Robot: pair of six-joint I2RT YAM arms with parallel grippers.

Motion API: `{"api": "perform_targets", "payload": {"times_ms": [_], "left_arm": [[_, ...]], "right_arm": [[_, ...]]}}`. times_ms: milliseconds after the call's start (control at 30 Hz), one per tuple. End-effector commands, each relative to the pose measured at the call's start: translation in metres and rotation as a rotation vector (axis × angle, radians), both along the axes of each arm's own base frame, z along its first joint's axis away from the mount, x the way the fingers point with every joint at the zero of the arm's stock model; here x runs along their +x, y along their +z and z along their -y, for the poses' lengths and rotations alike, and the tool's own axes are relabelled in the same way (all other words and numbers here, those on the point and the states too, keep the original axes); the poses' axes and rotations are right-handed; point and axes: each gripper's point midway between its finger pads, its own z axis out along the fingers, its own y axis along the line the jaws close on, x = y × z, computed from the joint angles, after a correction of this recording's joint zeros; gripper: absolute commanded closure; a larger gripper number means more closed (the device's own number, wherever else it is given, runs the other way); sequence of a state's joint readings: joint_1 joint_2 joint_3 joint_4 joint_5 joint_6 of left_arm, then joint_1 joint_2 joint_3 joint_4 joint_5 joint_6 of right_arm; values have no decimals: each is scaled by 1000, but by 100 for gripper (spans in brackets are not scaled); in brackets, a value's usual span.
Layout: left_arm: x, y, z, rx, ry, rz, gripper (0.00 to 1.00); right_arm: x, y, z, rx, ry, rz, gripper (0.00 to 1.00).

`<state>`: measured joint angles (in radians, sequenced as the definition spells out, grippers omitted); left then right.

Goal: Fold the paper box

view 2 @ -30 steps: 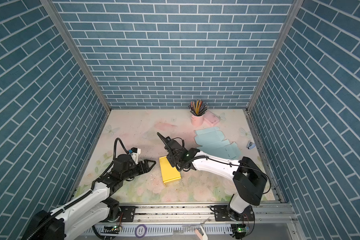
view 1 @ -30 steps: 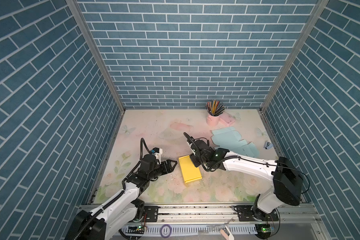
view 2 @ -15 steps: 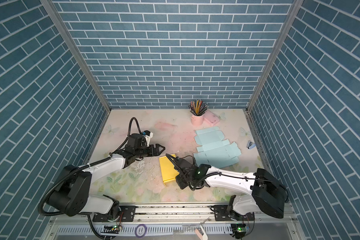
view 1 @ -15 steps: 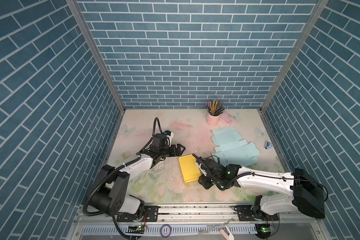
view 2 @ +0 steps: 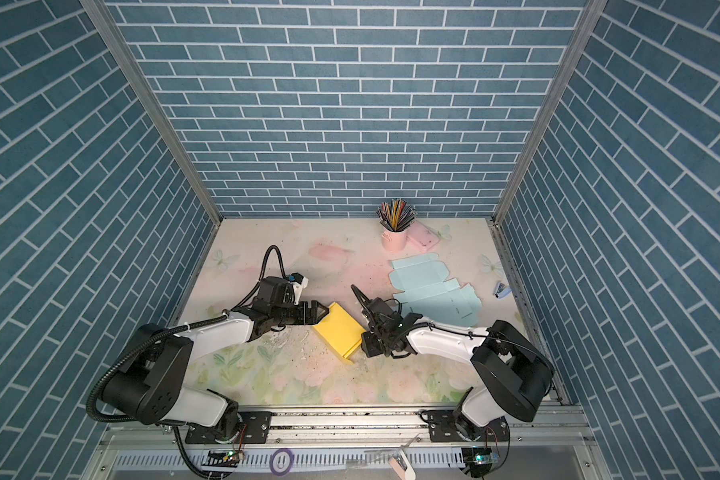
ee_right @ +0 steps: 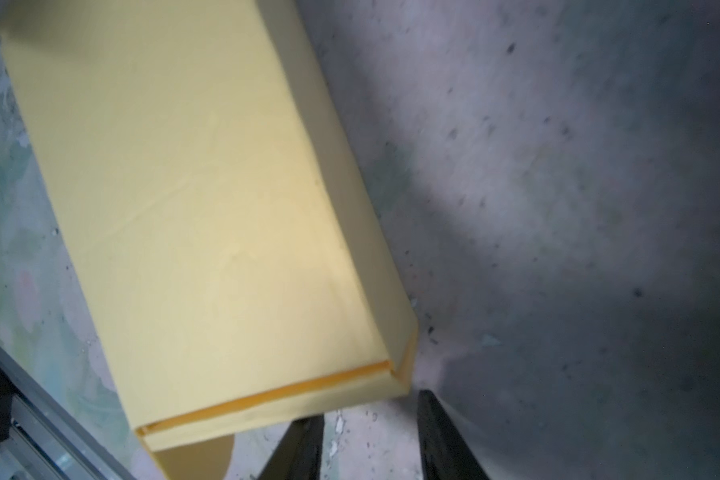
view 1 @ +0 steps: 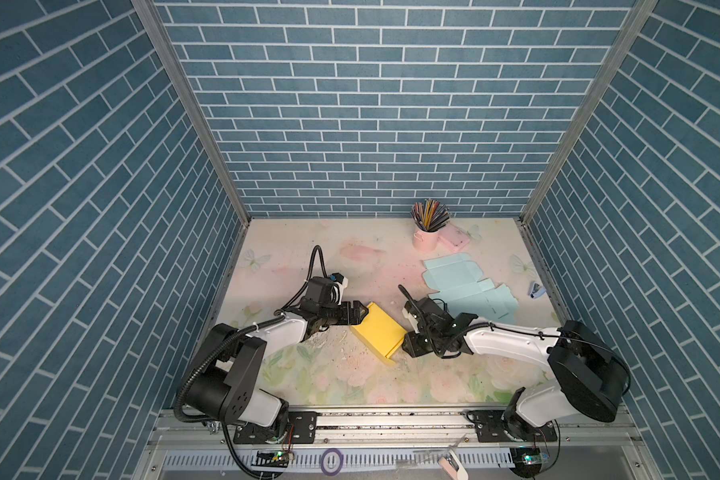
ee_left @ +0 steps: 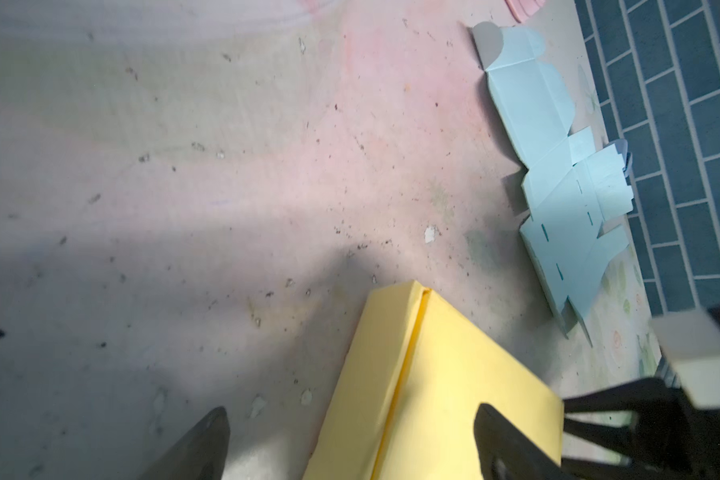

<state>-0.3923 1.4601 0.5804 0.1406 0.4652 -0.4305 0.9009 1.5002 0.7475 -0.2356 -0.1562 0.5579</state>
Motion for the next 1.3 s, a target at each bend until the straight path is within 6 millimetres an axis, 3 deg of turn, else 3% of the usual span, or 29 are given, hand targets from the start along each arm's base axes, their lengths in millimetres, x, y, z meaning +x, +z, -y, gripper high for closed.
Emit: {"api": "perform_targets", "payload": {"times_ms": [0,133,267,400,500,733,833,933,1033,1133,1267], "left_arm": [[-12,3,2,-14,-13,13,9],[-35,2,3,-7,-11,7,10],[-50,0,-8,6,30,5,12],[-57,-5,-19,38,62,-4,14],[-57,-6,-23,59,70,-5,14],[-50,3,-22,57,78,19,14],[-48,4,-18,46,64,14,14],[-46,7,-13,30,54,18,12],[-43,9,-10,19,52,18,9],[-42,10,-11,33,52,15,9],[-43,15,-23,91,70,46,5]], "right_arm": [[22,12,-17,40,56,36,61],[46,10,-32,65,76,40,62],[71,5,-43,73,82,53,62],[101,6,-39,66,55,82,63],[113,14,-32,44,45,111,63],[94,29,6,-35,-1,152,61],[69,38,2,38,29,144,59],[50,53,-14,170,84,145,49],[55,62,-27,218,98,146,44],[69,70,-39,213,108,164,45],[78,64,-38,170,115,149,43]]}}
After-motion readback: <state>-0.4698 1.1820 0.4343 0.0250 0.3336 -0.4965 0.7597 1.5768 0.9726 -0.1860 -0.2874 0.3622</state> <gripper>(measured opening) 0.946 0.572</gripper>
